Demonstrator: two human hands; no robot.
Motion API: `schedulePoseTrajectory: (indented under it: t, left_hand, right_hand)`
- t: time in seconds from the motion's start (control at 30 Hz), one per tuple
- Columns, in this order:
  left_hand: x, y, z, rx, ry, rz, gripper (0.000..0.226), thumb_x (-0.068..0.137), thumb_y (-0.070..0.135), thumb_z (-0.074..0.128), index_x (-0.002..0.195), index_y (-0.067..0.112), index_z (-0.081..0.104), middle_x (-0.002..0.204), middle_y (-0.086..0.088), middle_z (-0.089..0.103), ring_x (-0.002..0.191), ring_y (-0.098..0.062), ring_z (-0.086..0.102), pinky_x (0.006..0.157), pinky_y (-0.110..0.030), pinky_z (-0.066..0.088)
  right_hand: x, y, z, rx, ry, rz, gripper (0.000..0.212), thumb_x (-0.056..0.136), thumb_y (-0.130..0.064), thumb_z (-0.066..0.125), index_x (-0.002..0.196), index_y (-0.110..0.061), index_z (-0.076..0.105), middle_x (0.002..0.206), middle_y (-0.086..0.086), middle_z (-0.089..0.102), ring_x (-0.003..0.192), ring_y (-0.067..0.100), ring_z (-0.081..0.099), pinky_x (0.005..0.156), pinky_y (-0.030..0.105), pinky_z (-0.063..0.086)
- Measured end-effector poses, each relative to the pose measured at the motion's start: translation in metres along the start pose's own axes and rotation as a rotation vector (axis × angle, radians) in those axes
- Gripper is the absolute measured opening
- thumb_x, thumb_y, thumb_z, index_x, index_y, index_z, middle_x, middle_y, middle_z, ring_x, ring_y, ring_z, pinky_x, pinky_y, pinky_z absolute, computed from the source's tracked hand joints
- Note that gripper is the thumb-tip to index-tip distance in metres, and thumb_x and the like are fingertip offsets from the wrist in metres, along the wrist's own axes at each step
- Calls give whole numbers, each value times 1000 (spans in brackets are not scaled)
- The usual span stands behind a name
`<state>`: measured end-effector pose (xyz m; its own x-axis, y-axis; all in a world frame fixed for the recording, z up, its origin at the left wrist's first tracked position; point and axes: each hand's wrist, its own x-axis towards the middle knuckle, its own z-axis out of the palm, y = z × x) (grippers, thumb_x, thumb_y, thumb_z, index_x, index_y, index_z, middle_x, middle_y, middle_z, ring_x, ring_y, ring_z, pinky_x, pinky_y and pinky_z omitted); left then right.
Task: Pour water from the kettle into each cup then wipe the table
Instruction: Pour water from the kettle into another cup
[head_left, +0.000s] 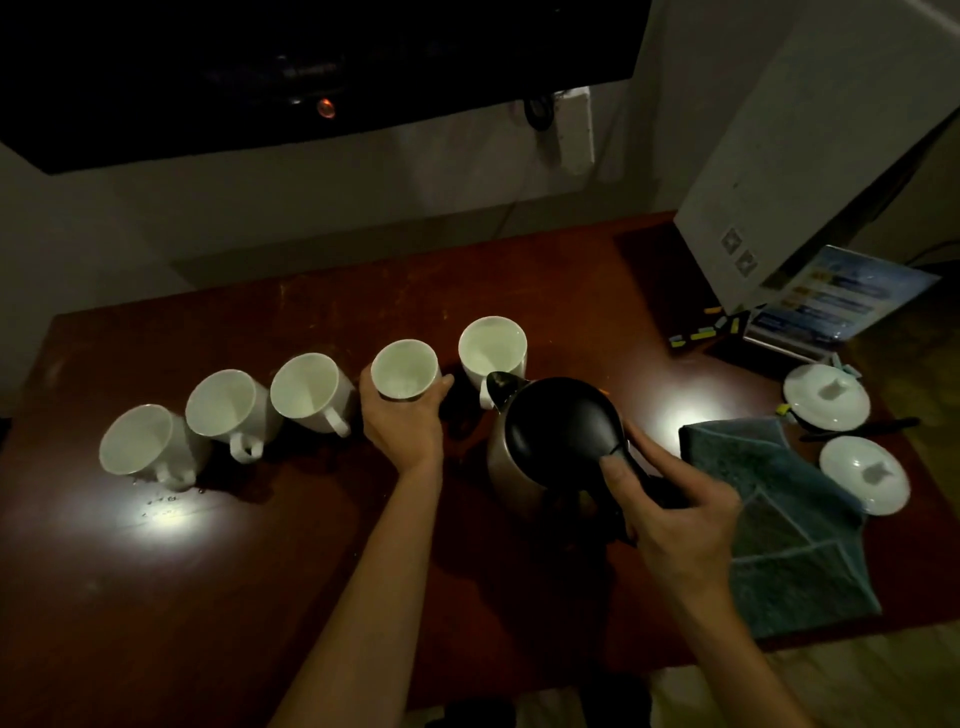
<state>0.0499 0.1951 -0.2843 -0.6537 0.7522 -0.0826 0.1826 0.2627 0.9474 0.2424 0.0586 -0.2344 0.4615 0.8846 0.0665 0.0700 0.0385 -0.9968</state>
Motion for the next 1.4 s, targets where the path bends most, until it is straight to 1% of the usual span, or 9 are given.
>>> schedulePoseTrajectory:
  t: [0.23, 0.37, 0.53, 0.7, 0.87, 0.97, 1.13, 1.23, 1.4]
  left_hand:
    - [-3, -1, 14, 2, 5, -9, 85, 59, 23, 93, 132, 21, 50, 126, 6, 58, 117, -15, 55, 101, -39, 49]
    - [-6, 1, 18, 4, 22, -3, 83, 62, 20, 92, 134, 18, 49, 131, -1, 58, 122, -20, 54, 103, -39, 47]
    - [-8, 2, 16, 41, -21, -13, 90, 64, 21, 91, 140, 18, 42, 137, -3, 53, 129, -23, 49, 108, -47, 43]
    - [-17, 10, 2, 59, -78, -35, 110, 68, 24, 90, 154, 21, 22, 158, -4, 31, 146, -23, 26, 115, -40, 25]
    - [-34, 6, -39, 61, -17, 22, 95, 72, 35, 85, 150, 22, 31, 152, 0, 39, 140, -18, 36, 115, -45, 35]
    - [-42, 0, -73, 77, 87, 10, 87, 73, 30, 85, 146, 22, 38, 146, 1, 44, 133, -16, 43, 111, -44, 39]
    - [-30, -17, -109, 143, 153, -80, 94, 71, 33, 86, 148, 20, 33, 146, -5, 42, 134, -21, 41, 111, -47, 39]
    - [-12, -20, -115, 159, 146, -99, 100, 69, 30, 88, 149, 15, 31, 149, -10, 40, 138, -26, 38, 113, -43, 35]
    - [13, -23, -100, 132, 57, -128, 108, 67, 35, 89, 152, 15, 25, 155, -8, 34, 143, -25, 32, 116, -46, 31]
  right_hand:
    - [1, 9, -1, -8, 4, 22, 51, 75, -20, 83, 122, -17, 65, 100, -33, 71, 94, -4, 72, 83, 16, 57]
    - [1, 5, 0, 45, -2, 11, 60, 70, -29, 82, 125, -12, 63, 96, -35, 71, 93, -7, 71, 82, 11, 55]
    - [0, -2, 2, 51, 8, 24, 54, 70, -41, 76, 120, -23, 67, 100, -34, 71, 95, -4, 72, 84, 16, 57]
    - [0, -9, 2, 15, -7, 48, 52, 73, -34, 85, 120, -23, 65, 95, -36, 70, 91, -6, 72, 82, 15, 58]
    - [-1, -13, 1, -34, -8, 56, 52, 76, -9, 78, 125, -11, 60, 107, -7, 72, 87, -12, 70, 82, 12, 57]
    - [-2, -17, 2, -56, -25, 64, 53, 79, 3, 77, 126, -10, 57, 111, -7, 68, 84, -14, 69, 82, 12, 57]
    - [-2, -17, 4, -102, -30, 69, 53, 79, -2, 77, 128, -10, 58, 112, 19, 73, 85, 8, 71, 86, 32, 57]
    - [-2, -18, 3, -101, -42, 68, 53, 79, -4, 77, 128, -9, 58, 113, 28, 71, 86, 15, 72, 88, 33, 56]
    - [-2, -15, 2, -120, -21, 53, 44, 79, -14, 76, 120, -25, 67, 100, 26, 74, 65, -9, 66, 73, 16, 58]
